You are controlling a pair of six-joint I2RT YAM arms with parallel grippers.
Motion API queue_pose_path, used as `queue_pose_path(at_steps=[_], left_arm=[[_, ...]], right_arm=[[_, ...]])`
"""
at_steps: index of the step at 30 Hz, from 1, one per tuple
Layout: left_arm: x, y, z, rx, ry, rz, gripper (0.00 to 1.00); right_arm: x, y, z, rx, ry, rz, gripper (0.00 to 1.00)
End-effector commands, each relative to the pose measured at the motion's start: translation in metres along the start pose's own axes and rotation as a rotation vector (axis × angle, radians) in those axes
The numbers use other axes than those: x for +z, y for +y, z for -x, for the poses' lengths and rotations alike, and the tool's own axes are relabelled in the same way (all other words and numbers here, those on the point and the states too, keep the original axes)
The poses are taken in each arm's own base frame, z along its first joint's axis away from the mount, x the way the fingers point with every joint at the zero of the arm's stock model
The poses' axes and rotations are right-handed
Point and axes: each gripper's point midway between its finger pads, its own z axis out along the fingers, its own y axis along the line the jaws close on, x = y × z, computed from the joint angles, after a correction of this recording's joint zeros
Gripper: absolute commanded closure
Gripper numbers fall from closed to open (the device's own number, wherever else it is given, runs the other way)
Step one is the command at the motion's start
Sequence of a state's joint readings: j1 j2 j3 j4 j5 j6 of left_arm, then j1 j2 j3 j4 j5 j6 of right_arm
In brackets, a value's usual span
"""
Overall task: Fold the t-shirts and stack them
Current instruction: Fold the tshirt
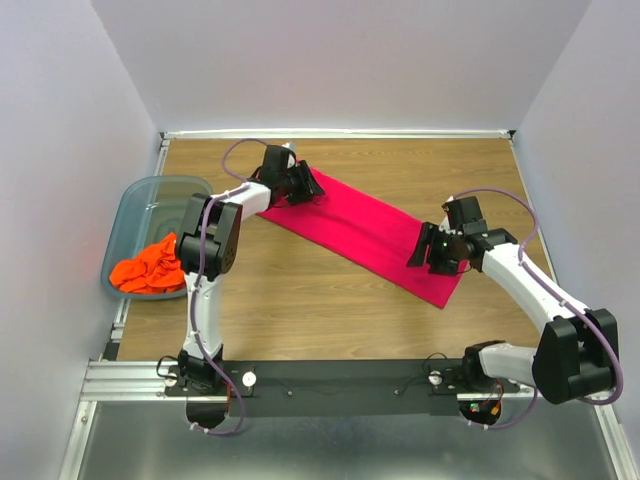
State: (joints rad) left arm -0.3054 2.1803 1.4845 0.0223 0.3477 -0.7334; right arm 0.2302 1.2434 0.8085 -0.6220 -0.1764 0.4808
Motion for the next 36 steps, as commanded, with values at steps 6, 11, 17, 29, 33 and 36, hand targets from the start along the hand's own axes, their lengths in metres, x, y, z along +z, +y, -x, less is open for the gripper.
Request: queue_pose_path(at_steps=[6, 11, 17, 29, 33, 36], left_arm=[[-0.043, -0.027, 0.052, 0.090, -0.131, 0.043, 0.36], [-0.065, -0.023, 0.054, 0.095, -0.149, 0.109, 0.35], [-0.077, 0.016, 0.026, 0.097, -0.118, 0.249, 0.45], [-0.044, 0.072, 0.003, 0.113, -0.025, 0.384, 0.54], [-0.029, 0.081, 0.007, 0.140, 0.003, 0.404, 0.54], [-0.020, 0.082, 0.007, 0.156, 0.031, 0.398, 0.55]], right_arm=[[0.005, -0.004, -0.003, -0.020, 0.007, -0.012, 0.30], [0.007, -0.006, -0.005, -0.032, 0.018, -0.020, 0.30], [0.018, -0.009, -0.010, -0.052, 0.054, -0.055, 0.39], [0.048, -0.038, -0.051, -0.076, 0.194, -0.243, 0.57], [0.054, -0.046, -0.082, -0.091, 0.267, -0.285, 0.57], [0.054, -0.040, -0.120, -0.125, 0.373, -0.262, 0.57]])
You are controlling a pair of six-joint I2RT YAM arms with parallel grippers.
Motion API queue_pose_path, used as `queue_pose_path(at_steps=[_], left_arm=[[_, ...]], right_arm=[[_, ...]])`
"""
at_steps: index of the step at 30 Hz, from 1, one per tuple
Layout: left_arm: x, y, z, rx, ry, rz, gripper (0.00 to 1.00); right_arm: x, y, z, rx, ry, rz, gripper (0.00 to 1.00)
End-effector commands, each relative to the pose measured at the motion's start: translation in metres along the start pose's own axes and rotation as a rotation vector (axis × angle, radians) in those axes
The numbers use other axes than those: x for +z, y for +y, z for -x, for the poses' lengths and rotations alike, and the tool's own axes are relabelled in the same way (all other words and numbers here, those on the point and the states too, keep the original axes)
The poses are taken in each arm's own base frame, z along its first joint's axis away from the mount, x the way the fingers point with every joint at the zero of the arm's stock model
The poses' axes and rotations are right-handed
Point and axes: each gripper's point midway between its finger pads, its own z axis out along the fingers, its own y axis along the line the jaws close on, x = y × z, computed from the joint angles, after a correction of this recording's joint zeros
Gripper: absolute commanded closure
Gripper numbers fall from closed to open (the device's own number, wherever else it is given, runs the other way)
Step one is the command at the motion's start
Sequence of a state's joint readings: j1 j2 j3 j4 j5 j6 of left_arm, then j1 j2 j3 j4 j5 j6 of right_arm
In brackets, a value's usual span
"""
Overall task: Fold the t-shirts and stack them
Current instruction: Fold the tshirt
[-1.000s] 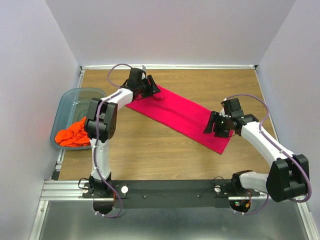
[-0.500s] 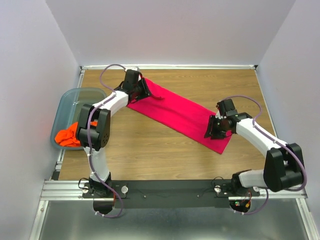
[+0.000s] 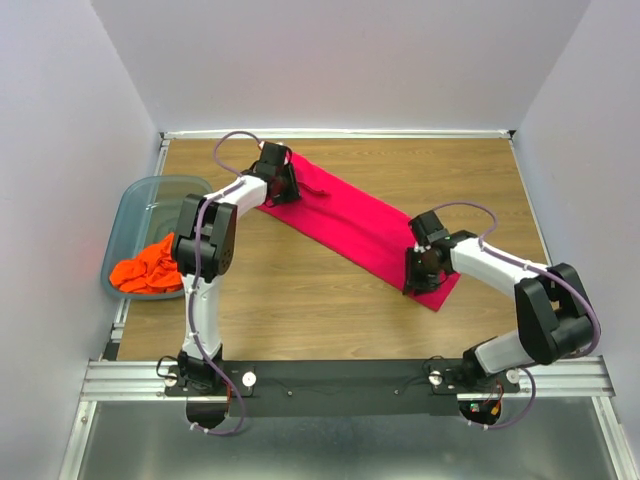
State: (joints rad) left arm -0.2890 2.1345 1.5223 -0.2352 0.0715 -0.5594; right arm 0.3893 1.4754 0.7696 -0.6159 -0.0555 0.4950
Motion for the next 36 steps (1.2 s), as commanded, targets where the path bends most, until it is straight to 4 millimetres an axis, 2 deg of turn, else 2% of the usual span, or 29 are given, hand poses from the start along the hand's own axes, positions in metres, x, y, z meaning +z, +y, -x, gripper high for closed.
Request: queue_pose_path(at_steps=[1, 3, 5, 6, 7, 8, 9, 10, 11, 12, 14, 16, 17, 18, 19, 21, 24, 25, 27, 28, 29, 30, 31, 32, 33, 34, 35, 36], left_arm=[[0.018, 0.019, -0.009, 0.047, 0.054, 0.063, 0.54], [0.024, 0.021, -0.009, 0.056, 0.058, 0.068, 0.53], [0.028, 0.016, -0.002, 0.066, 0.053, 0.052, 0.52], [0.034, 0.012, 0.004, 0.080, 0.050, 0.040, 0.52], [0.036, 0.012, 0.005, 0.084, 0.062, 0.042, 0.51], [0.044, 0.014, 0.002, 0.098, 0.076, 0.043, 0.50], [0.044, 0.004, 0.014, 0.107, 0.055, 0.022, 0.50], [0.045, 0.004, 0.017, 0.112, 0.054, 0.022, 0.49], [0.048, 0.001, 0.017, 0.120, 0.053, 0.018, 0.48], [0.048, -0.003, 0.025, 0.134, 0.037, 0.010, 0.47], [0.049, -0.006, 0.026, 0.151, 0.039, 0.001, 0.45], [0.052, -0.010, 0.020, 0.180, 0.051, -0.009, 0.44], [0.052, -0.013, 0.018, 0.194, 0.052, -0.018, 0.44], [0.052, -0.015, 0.017, 0.201, 0.055, -0.021, 0.43], [0.052, -0.019, 0.012, 0.215, 0.062, -0.029, 0.42], [0.043, -0.026, 0.015, 0.223, 0.049, -0.054, 0.39], [0.025, -0.040, 0.036, 0.224, -0.014, -0.083, 0.35], [0.009, -0.047, 0.052, 0.224, -0.056, -0.090, 0.34], [-0.018, -0.059, 0.075, 0.211, -0.113, -0.105, 0.30], [-0.030, -0.062, 0.088, 0.204, -0.143, -0.102, 0.30], [-0.040, -0.066, 0.094, 0.197, -0.163, -0.107, 0.30], [-0.059, -0.073, 0.107, 0.187, -0.204, -0.116, 0.30], [-0.068, -0.076, 0.110, 0.177, -0.216, -0.123, 0.30], [-0.077, -0.078, 0.113, 0.165, -0.228, -0.129, 0.30], [-0.095, -0.084, 0.120, 0.156, -0.254, -0.141, 0.30], [-0.098, -0.081, 0.113, 0.129, -0.242, -0.139, 0.30], [-0.115, -0.086, 0.115, 0.119, -0.261, -0.154, 0.30], [-0.109, -0.080, 0.105, 0.104, -0.235, -0.142, 0.30]], right_arm=[[0.020, 0.001, -0.072, -0.056, 0.207, -0.027, 0.57], [0.020, 0.015, -0.091, -0.115, 0.255, -0.002, 0.57], [0.016, 0.041, -0.119, -0.197, 0.329, 0.049, 0.58], [0.012, 0.059, -0.120, -0.222, 0.330, 0.087, 0.58], [0.012, 0.074, -0.133, -0.288, 0.364, 0.105, 0.57], [0.011, 0.086, -0.136, -0.328, 0.370, 0.122, 0.57], [0.007, 0.114, -0.134, -0.410, 0.352, 0.170, 0.57], [0.006, 0.126, -0.138, -0.439, 0.368, 0.194, 0.57], [0.017, 0.131, -0.145, -0.460, 0.409, 0.178, 0.57], [0.018, 0.144, -0.154, -0.521, 0.427, 0.200, 0.57], [0.032, 0.169, -0.162, -0.588, 0.461, 0.216, 0.57], [0.040, 0.182, -0.178, -0.668, 0.491, 0.231, 0.57], [0.044, 0.195, -0.180, -0.685, 0.501, 0.253, 0.57], [0.045, 0.200, -0.181, -0.703, 0.500, 0.263, 0.57], [0.040, 0.216, -0.179, -0.719, 0.490, 0.305, 0.57], [0.030, 0.232, -0.174, -0.745, 0.463, 0.356, 0.57], [0.008, 0.256, -0.160, -0.778, 0.385, 0.420, 0.55], [-0.008, 0.269, -0.149, -0.784, 0.329, 0.453, 0.51], [-0.021, 0.275, -0.135, -0.783, 0.265, 0.452, 0.44], [-0.034, 0.279, -0.122, -0.772, 0.213, 0.466, 0.41], [-0.039, 0.277, -0.114, -0.756, 0.188, 0.460, 0.39], [-0.040, 0.267, -0.102, -0.714, 0.168, 0.437, 0.37], [-0.048, 0.266, -0.088, -0.692, 0.126, 0.436, 0.37], [-0.057, 0.254, -0.076, -0.664, 0.080, 0.423, 0.36], [-0.059, 0.244, -0.066, -0.633, 0.054, 0.408, 0.36], [-0.052, 0.220, -0.047, -0.571, 0.033, 0.355, 0.36], [-0.065, 0.210, -0.035, -0.542, -0.012, 0.361, 0.36], [-0.066, 0.198, -0.026, -0.514, -0.028, 0.350, 0.36]])
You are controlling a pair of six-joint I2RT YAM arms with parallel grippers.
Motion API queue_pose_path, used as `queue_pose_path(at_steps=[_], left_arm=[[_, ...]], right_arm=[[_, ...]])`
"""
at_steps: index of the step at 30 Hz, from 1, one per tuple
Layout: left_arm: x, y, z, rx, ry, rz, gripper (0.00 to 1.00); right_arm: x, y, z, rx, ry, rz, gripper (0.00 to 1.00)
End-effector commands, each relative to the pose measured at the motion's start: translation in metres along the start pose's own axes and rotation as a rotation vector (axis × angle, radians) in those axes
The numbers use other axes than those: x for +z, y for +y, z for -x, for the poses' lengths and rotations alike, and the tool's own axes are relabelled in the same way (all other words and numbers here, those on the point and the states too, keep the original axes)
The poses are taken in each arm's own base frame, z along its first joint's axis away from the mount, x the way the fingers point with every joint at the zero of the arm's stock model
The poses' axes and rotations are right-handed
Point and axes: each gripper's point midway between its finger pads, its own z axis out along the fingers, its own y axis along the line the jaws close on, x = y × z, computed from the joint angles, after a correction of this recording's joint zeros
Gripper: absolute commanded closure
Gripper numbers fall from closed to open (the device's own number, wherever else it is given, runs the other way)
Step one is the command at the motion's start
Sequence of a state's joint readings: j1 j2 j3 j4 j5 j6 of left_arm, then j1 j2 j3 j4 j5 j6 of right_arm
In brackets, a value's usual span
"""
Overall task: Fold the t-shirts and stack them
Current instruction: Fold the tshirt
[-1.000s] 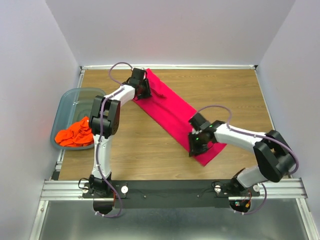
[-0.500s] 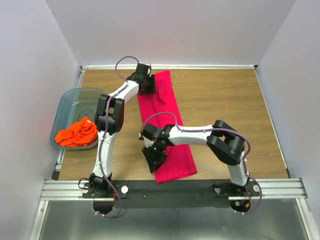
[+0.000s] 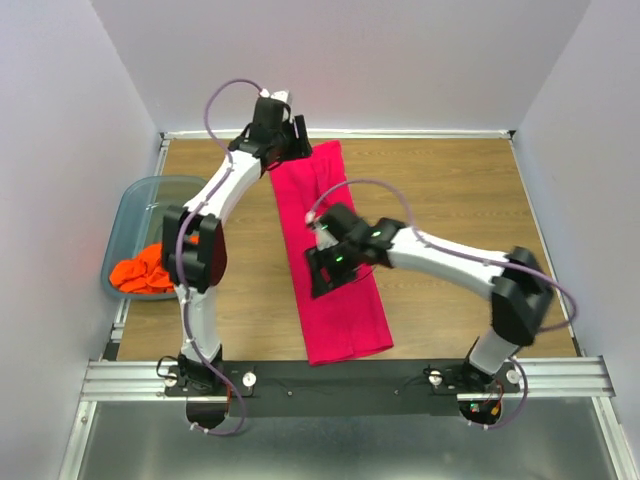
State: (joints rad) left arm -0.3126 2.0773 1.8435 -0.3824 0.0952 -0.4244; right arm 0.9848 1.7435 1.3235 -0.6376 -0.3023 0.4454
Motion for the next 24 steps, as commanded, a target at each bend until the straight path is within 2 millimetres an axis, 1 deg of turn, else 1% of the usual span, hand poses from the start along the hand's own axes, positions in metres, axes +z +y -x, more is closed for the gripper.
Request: queue_pose_path(at_steps=[1, 2, 3, 4, 5, 6, 7, 8, 9, 10, 11, 12, 13, 14, 15, 16, 18, 19, 21, 22, 23, 24], left_arm=[[-0.047, -0.008, 0.001, -0.078, -0.034, 0.010, 0.30], [-0.053, -0.007, -0.007, -0.086, -0.022, 0.017, 0.30], [-0.059, -0.006, -0.016, -0.092, -0.011, 0.027, 0.30], [-0.072, -0.006, -0.037, -0.090, 0.013, 0.044, 0.31], [-0.077, -0.006, -0.050, -0.102, 0.027, 0.055, 0.32], [-0.092, -0.013, -0.052, -0.103, 0.012, 0.041, 0.33], [-0.091, -0.007, -0.084, -0.101, 0.055, 0.073, 0.34], [-0.094, -0.006, -0.094, -0.121, 0.065, 0.077, 0.34], [-0.098, -0.008, -0.102, -0.131, 0.073, 0.066, 0.35], [-0.096, -0.005, -0.120, -0.134, 0.100, 0.070, 0.38], [-0.094, -0.004, -0.126, -0.137, 0.109, 0.074, 0.39], [-0.090, -0.003, -0.132, -0.145, 0.117, 0.080, 0.40], [-0.086, -0.003, -0.134, -0.145, 0.117, 0.078, 0.42], [-0.082, -0.003, -0.135, -0.141, 0.117, 0.078, 0.43], [-0.073, -0.001, -0.144, -0.136, 0.143, 0.085, 0.43], [-0.068, -0.004, -0.141, -0.129, 0.145, 0.076, 0.44], [-0.057, -0.005, -0.139, -0.117, 0.150, 0.076, 0.45], [-0.048, -0.012, -0.136, -0.109, 0.157, 0.047, 0.46], [-0.041, -0.020, -0.126, -0.096, 0.143, 0.018, 0.46], [-0.036, -0.027, -0.118, -0.089, 0.138, -0.012, 0.46], [-0.032, -0.029, -0.117, -0.081, 0.145, -0.017, 0.46], [-0.024, -0.026, -0.126, -0.082, 0.175, -0.008, 0.46]], right_arm=[[-0.046, -0.082, 0.009, 0.152, -0.124, -0.183, 0.37], [-0.049, -0.100, -0.003, 0.183, -0.115, -0.222, 0.37], [-0.062, -0.107, -0.002, 0.197, -0.154, -0.227, 0.37], [-0.069, -0.123, -0.004, 0.233, -0.168, -0.248, 0.38], [-0.068, -0.133, -0.015, 0.258, -0.156, -0.264, 0.40], [-0.070, -0.138, -0.020, 0.270, -0.158, -0.274, 0.41], [-0.074, -0.142, -0.022, 0.274, -0.169, -0.282, 0.43], [-0.074, -0.143, -0.027, 0.279, -0.162, -0.281, 0.45], [-0.069, -0.146, -0.038, 0.285, -0.136, -0.284, 0.50], [-0.069, -0.145, -0.042, 0.292, -0.133, -0.276, 0.53], [-0.066, -0.145, -0.048, 0.295, -0.122, -0.270, 0.54], [-0.065, -0.146, -0.051, 0.295, -0.123, -0.266, 0.56], [-0.063, -0.150, -0.060, 0.303, -0.113, -0.278, 0.57], [-0.063, -0.150, -0.062, 0.304, -0.112, -0.281, 0.57], [-0.062, -0.151, -0.065, 0.316, -0.108, -0.281, 0.57], [-0.060, -0.149, -0.069, 0.323, -0.097, -0.270, 0.57], [-0.057, -0.146, -0.071, 0.334, -0.095, -0.249, 0.57], [-0.055, -0.145, -0.072, 0.342, -0.090, -0.238, 0.57], [-0.052, -0.143, -0.070, 0.358, -0.085, -0.224, 0.57], [-0.051, -0.142, -0.069, 0.374, -0.088, -0.222, 0.57], [-0.051, -0.141, -0.067, 0.382, -0.094, -0.219, 0.57], [-0.051, -0.140, -0.062, 0.383, -0.111, -0.212, 0.57]])
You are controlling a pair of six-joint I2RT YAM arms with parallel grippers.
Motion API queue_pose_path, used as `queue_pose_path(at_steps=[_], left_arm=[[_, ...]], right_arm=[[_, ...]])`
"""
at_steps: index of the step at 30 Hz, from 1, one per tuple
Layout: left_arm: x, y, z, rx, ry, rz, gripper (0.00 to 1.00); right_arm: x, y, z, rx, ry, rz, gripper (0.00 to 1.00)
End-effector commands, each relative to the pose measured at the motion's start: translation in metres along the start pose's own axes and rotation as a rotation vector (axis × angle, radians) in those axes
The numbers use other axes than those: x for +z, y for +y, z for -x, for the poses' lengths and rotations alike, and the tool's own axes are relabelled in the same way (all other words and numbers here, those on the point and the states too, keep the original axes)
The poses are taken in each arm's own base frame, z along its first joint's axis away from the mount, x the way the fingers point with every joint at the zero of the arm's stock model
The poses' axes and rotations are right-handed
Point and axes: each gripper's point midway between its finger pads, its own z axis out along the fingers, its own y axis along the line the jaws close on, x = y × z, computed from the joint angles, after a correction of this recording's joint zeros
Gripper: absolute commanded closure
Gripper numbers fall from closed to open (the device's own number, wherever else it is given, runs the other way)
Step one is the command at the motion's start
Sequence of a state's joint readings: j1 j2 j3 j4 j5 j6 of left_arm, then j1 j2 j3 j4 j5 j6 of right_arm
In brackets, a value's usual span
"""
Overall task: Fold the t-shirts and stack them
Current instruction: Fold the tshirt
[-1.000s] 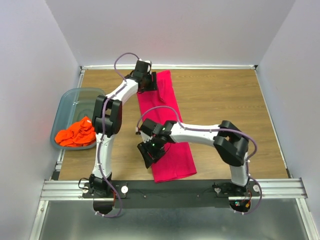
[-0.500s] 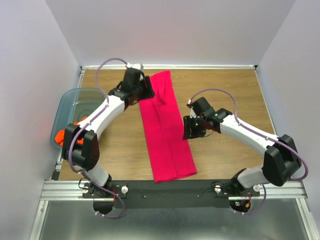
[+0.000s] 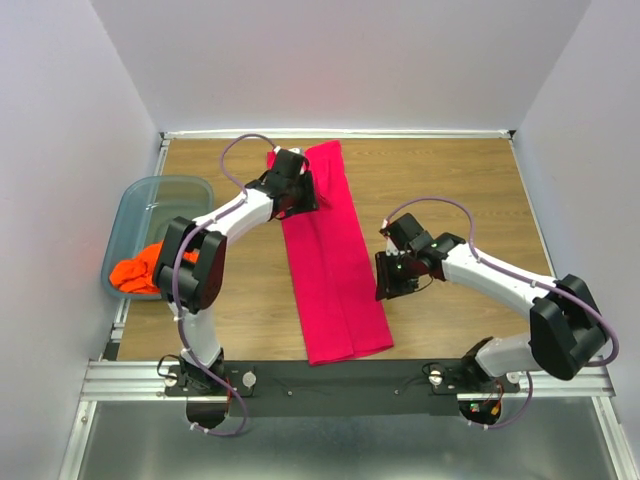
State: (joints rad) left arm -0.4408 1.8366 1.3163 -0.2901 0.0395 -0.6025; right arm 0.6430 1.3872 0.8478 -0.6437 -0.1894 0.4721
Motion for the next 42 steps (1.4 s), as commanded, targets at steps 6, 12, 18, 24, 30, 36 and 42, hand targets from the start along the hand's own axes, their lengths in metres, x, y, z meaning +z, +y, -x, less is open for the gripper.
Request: queue_pose_path(at_steps=[6, 12, 18, 24, 30, 36, 42], left_arm=[[0.050, 0.014, 0.001, 0.014, 0.026, -0.007, 0.46], [0.079, 0.020, 0.009, 0.071, 0.041, 0.019, 0.46], [0.109, 0.026, 0.009, 0.112, 0.081, 0.027, 0.46], [0.127, 0.022, 0.040, 0.142, 0.055, 0.012, 0.46], [0.131, 0.009, 0.084, 0.140, 0.000, -0.030, 0.40], [0.063, 0.002, 0.091, 0.103, -0.047, -0.017, 0.15], [-0.030, 0.034, 0.029, 0.063, -0.037, 0.075, 0.18]], right_arm=[[0.007, 0.011, 0.003, 0.068, -0.010, 0.045, 0.57], [0.021, 0.014, -0.019, 0.068, 0.079, 0.087, 0.57], [0.039, 0.016, -0.025, 0.096, 0.117, 0.081, 0.57], [0.055, 0.020, -0.009, 0.105, 0.107, 0.072, 0.57], [0.061, 0.027, 0.017, 0.102, 0.060, 0.057, 0.57], [0.023, 0.032, 0.043, 0.132, -0.094, 0.043, 0.53], [0.008, 0.005, 0.013, 0.198, -0.060, -0.072, 0.37]])
